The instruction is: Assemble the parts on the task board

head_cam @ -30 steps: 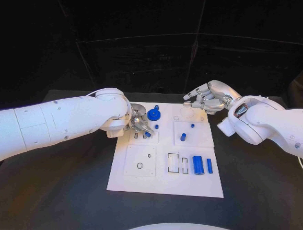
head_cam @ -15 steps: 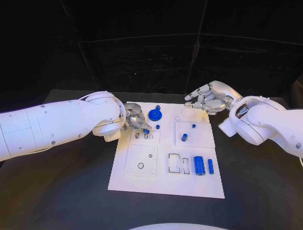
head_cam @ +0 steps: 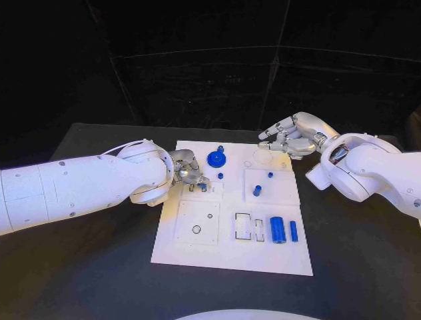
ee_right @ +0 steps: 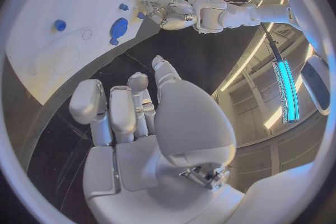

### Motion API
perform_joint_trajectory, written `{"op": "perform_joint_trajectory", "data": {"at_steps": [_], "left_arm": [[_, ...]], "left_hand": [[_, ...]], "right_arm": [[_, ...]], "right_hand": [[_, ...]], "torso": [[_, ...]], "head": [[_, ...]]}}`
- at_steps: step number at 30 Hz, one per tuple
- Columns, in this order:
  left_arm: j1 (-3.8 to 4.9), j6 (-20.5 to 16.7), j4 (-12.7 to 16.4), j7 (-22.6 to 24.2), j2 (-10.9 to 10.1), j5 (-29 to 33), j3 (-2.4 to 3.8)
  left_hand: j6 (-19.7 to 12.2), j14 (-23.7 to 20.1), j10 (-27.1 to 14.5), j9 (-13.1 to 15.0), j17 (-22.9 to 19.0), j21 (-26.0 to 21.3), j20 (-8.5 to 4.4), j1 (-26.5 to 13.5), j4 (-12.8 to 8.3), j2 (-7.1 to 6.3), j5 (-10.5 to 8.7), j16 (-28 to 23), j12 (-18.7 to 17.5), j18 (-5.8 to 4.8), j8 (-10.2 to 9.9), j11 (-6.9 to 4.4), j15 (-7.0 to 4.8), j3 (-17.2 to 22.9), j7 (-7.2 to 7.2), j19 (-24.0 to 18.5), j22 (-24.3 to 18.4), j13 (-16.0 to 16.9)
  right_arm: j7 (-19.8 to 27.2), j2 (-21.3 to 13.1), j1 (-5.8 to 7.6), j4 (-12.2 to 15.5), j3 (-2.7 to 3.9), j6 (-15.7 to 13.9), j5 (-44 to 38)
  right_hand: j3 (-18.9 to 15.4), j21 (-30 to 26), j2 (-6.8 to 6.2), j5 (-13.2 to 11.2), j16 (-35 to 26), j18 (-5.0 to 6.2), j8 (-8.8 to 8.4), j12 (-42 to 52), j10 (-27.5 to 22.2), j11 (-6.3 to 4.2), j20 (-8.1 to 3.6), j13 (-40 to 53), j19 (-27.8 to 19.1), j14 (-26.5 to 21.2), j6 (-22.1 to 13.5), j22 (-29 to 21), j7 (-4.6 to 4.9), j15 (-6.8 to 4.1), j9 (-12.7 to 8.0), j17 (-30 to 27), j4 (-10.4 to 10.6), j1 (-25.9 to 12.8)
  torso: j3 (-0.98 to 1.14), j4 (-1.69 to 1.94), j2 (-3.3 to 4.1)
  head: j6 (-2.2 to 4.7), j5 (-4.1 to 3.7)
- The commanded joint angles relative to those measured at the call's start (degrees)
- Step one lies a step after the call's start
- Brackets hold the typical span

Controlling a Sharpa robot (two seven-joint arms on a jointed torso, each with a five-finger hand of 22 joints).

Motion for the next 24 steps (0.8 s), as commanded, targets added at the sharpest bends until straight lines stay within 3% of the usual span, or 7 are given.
{"op": "perform_joint_trajectory", "data": {"at_steps": [1,14,24], "left_arm": [[-0.18,-3.32,0.19,0.73,-0.02,-2.88,-0.01],[-0.77,-1.2,-0.31,0.24,0.33,-3.12,-0.7],[-0.86,0.76,-0.02,0.04,0.23,-3.12,-0.77]], "left_hand": [[0.14,5.93,0.43,0.06,15.09,0.35,0.17,0.01,-9.55,0.09,0.02,0.18,0.2,-0.12,0.25,0.13,-0.12,9.82,-0.4,0.63,0.07,0.06],[0.21,5.93,0.62,0.18,15.09,0.33,0.13,-0.21,-9.44,-0.1,-0.01,0.18,0.33,-0.11,0.42,0.1,-0.16,10.04,-0.45,0.65,0.06,0.14],[0.22,5.93,0.75,0.24,15.09,0.38,0.11,-0.34,-9.42,-0.28,-0.01,0.18,0.48,-0.13,0.5,0.07,-0.17,10.08,-0.49,0.68,0.14,0.27]], "right_arm": [[0.07,-0.03,0.11,0.04,0.05,0.53,-0.12],[0.1,0.2,0.11,-0.12,0.04,0.81,-0.12],[0.15,0.32,0.1,-0.21,0.04,0.86,-0.12]], "right_hand": [[-0.35,-0.3,0.25,0.39,-0.24,0.26,0.27,-0.18,-0.11,-0.02,0.14,-0.07,-0.41,0.52,-0.18,-0.03,-0.05,-0.32,-0.08,-0.01,0.02,-0.35],[-0.45,-0.35,0.33,0.42,-0.25,0.27,0.3,-0.18,-0.11,-0.02,0.14,-0.12,-0.42,0.55,-0.19,-0.08,-0.04,-0.31,-0.08,0.02,0.17,-0.54],[-0.45,-0.35,0.33,0.42,-0.25,0.27,0.3,-0.18,-0.11,-0.02,0.14,-0.12,-0.42,0.55,-0.19,-0.08,-0.04,-0.31,-0.08,0.02,0.17,-0.54]], "torso": [[0.0,-0.12,0.07],[0.01,-0.09,0.09],[0.01,-0.08,0.11]], "head": [[0.0,0.06],[-0.14,0.01],[-0.25,-0.09]]}}
